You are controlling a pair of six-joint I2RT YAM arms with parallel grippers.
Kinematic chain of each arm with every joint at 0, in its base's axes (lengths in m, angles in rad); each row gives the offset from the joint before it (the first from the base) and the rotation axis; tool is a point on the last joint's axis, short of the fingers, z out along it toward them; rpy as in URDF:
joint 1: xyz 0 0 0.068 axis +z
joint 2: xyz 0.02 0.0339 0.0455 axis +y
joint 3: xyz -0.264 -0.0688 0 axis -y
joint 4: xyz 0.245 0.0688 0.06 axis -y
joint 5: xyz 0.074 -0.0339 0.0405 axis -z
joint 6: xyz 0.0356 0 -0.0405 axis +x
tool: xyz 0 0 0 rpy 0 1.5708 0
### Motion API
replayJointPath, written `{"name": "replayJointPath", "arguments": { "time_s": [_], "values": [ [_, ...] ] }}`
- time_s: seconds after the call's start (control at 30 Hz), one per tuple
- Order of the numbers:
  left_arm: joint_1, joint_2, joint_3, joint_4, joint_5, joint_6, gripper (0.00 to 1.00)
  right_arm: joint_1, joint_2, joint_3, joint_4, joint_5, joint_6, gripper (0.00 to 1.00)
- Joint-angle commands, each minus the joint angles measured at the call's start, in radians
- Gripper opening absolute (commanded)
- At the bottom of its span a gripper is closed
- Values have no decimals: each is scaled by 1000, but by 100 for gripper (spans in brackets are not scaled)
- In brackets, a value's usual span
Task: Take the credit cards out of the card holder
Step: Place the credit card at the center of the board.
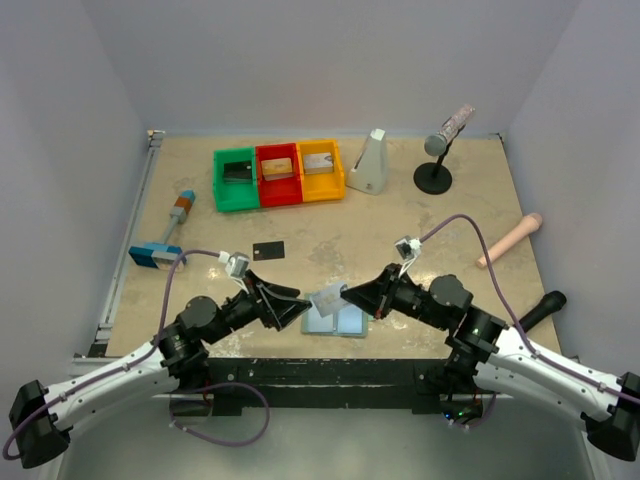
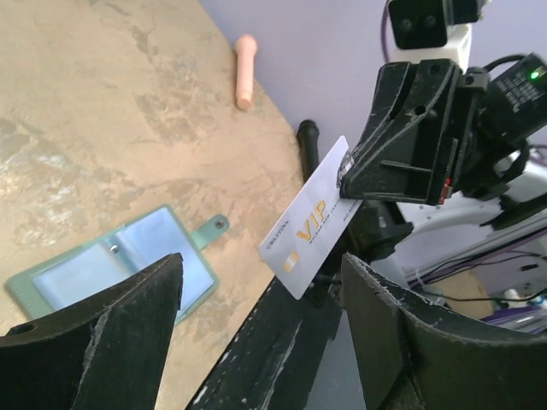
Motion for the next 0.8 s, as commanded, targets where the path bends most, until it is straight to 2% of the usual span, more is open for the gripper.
{"name": "replayJointPath", "arguments": {
  "time_s": [0.0,0.2,0.4,0.77],
  "values": [
    [4,43,-41,245,-11,-84,79,-2,-31,-24,220,125,93,0],
    [2,119,-50,365,-3,-110,79,-2,-10,-47,281,121,127,0],
    [4,132,-45,446,-5,-100,77,-2,-4,-47,290,118,143,0],
    [4,195,-32,511,52,-95,68,-2,24,-65,361,82,164,0]
  ]
}}
